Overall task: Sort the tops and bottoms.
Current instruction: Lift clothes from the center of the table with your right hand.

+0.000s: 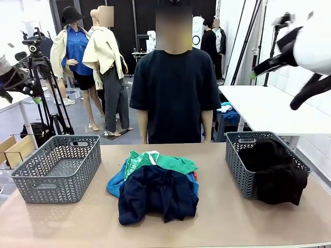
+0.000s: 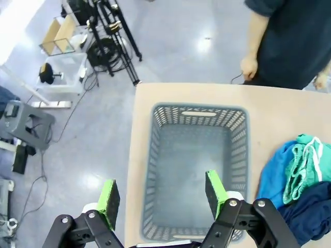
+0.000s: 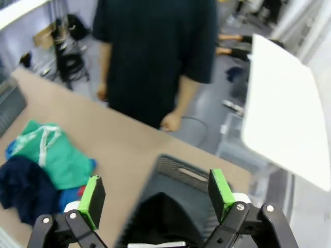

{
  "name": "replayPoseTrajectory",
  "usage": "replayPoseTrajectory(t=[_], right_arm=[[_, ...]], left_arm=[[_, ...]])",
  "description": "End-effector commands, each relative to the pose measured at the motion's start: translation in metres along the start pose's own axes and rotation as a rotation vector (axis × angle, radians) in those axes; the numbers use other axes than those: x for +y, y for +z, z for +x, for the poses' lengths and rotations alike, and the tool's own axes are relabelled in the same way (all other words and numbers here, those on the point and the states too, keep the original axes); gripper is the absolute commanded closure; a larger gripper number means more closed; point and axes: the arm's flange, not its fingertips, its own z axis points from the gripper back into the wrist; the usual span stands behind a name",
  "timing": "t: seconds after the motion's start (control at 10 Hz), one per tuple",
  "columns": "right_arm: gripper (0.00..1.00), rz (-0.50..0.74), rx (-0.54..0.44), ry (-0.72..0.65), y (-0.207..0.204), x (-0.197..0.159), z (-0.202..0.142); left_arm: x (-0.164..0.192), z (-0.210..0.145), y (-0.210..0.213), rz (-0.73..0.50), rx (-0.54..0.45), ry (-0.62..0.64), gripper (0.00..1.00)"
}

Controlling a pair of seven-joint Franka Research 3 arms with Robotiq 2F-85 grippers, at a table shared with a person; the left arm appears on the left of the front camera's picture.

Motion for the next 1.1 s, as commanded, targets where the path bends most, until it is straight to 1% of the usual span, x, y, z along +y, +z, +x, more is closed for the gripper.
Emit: replayPoseTrajectory(t=[0.0, 0.1, 0.2, 0.3, 0.4, 0.6, 0.7, 0.8, 0.9, 1.0], right_arm=[[0.0, 0.176, 0.002, 0.103, -0.016, 0.03, 0.006], [0.0, 0.256, 0.01, 0.16, -0.021, 0.067, 0.013], [0.0, 0.359, 0.0, 0.225, -0.027, 0.102, 0.017], [0.0, 0.425, 0.022, 0.26, -0.034, 0.12, 0.011], [0.0, 0.253, 0.011, 0.16, -0.019, 0.102, 0.016], [0.0, 0.253, 0.011, 0.16, -0.019, 0.102, 0.016], [0.0, 0.314, 0.017, 0.197, -0.022, 0.122, 0.016], [0.0, 0.337, 0.072, 0.188, -0.021, 0.121, 0.002], [0.0, 0.423, 0.124, 0.243, -0.042, 0.139, -0.006], [0.0, 0.508, 0.184, 0.303, -0.061, 0.157, -0.008]], left_arm=[[-0.027, 0.003, -0.032, -0.153, 0.0, -0.006, 0.13], [0.0, 0.0, 0.0, 0.0, 0.0, 0.0, 0.13], [0.0, 0.0, 0.0, 0.0, 0.0, 0.0, 0.13], [0.0, 0.0, 0.0, 0.0, 0.0, 0.0, 0.13], [0.0, 0.0, 0.0, 0.0, 0.0, 0.0, 0.13], [0.0, 0.0, 0.0, 0.0, 0.0, 0.0, 0.13], [0.0, 0.0, 0.0, 0.0, 0.0, 0.0, 0.13], [0.0, 0.0, 0.0, 0.0, 0.0, 0.0, 0.13], [0.0, 0.0, 0.0, 0.0, 0.0, 0.0, 0.13], [0.0, 0.0, 0.0, 0.0, 0.0, 0.0, 0.13]])
